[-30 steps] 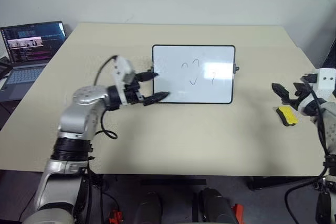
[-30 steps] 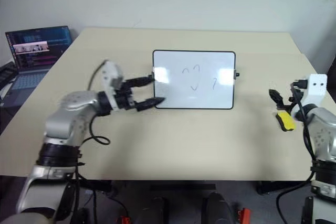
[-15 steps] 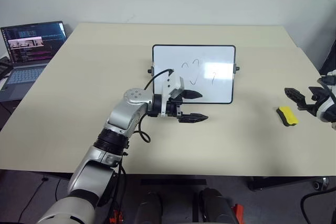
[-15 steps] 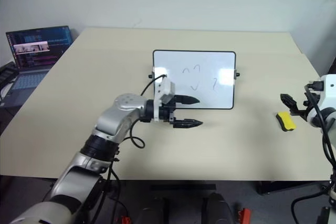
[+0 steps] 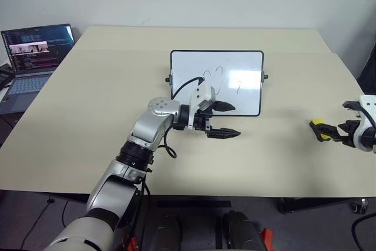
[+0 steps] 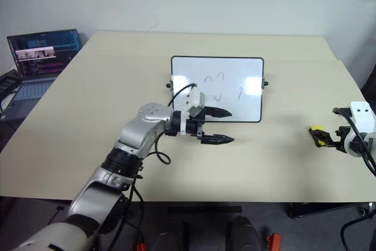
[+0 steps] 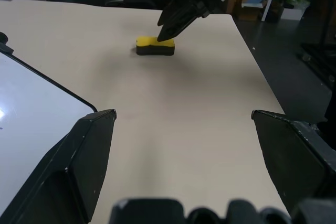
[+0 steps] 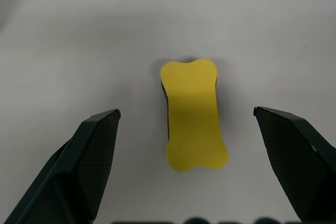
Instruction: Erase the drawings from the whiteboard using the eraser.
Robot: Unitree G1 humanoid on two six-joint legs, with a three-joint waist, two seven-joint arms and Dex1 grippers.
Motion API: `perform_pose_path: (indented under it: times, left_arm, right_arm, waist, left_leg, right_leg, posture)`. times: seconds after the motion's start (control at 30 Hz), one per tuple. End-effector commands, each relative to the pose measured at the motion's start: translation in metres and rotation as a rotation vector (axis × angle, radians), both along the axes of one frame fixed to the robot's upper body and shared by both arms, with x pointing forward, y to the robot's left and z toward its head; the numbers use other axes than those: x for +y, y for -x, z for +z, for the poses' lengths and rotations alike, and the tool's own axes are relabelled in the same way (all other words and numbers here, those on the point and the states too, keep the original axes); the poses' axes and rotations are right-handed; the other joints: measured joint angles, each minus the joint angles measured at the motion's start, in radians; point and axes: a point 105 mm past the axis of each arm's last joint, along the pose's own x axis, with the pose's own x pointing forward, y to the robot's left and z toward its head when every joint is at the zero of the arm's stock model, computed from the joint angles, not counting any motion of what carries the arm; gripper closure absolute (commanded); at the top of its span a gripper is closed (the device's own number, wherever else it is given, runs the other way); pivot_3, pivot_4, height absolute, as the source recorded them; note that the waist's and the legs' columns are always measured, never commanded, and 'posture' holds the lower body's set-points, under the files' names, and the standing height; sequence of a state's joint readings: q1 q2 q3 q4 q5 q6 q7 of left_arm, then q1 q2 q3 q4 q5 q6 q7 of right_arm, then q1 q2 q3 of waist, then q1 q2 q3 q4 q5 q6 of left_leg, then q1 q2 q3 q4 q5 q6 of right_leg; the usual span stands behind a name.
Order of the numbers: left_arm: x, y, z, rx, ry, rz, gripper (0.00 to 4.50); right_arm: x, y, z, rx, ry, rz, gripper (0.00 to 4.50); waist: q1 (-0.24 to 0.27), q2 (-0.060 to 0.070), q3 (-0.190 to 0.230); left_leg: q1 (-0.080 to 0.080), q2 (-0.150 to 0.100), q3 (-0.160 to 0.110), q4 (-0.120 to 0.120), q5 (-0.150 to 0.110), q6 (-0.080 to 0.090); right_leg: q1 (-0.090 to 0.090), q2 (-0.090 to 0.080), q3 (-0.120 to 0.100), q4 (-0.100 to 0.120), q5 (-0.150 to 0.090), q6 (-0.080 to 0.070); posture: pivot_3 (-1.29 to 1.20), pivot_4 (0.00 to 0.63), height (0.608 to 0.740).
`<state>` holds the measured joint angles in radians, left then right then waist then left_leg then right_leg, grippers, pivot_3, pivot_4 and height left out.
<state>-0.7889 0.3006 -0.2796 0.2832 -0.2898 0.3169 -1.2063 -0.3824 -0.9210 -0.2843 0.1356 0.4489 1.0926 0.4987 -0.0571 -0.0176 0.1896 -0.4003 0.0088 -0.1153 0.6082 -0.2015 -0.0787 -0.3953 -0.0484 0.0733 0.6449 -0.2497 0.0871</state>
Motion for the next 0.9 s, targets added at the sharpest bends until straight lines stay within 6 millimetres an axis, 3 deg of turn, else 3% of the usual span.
perform_pose_path:
  times: [0.03,0.47,0.77,0.9]
  left_arm:
    - [0.0,0.002,0.007,-0.043,0.014,-0.002,0.0]
    - [0.011,0.002,0.002,-0.048,-0.01,0.037,0.0]
    - [0.014,0.0,0.002,-0.054,-0.018,0.05,0.0]
    - [0.015,0.0,0.002,-0.056,-0.019,0.052,0.0]
  right_arm:
    - [-0.009,-0.01,0.011,-0.046,0.053,-0.014,0.04]
    - [-0.009,-0.017,-0.004,-0.023,0.044,-0.013,0.04]
    - [-0.011,-0.017,-0.015,-0.012,0.017,-0.023,3.14]
    - [-0.008,-0.018,-0.014,-0.019,0.012,-0.015,3.28]
  waist:
    - [0.0,0.0,0.0]
    - [0.0,0.0,0.0]
    - [0.0,0.0,0.0]
    - [-0.001,0.0,0.0]
  left_leg:
    - [0.0,0.0,0.0,0.0,0.0,0.0]
    - [0.0,0.0,0.0,0.0,0.0,0.0]
    - [0.0,0.0,0.0,0.0,0.0,0.0]
    - [0.0,0.0,0.0,0.0,0.0,0.0]
  right_leg:
    - [0.0,0.0,0.0,0.0,0.0,0.0]
    - [0.0,0.0,0.0,0.0,0.0,0.0]
    - [0.0,0.0,0.0,0.0,0.0,0.0]
    - [0.0,0.0,0.0,0.0,0.0,0.0]
  posture:
    - [0.0,0.15,0.74]
    - [0.0,0.15,0.74]
    - [0.0,0.15,0.74]
    - [0.0,0.15,0.74]
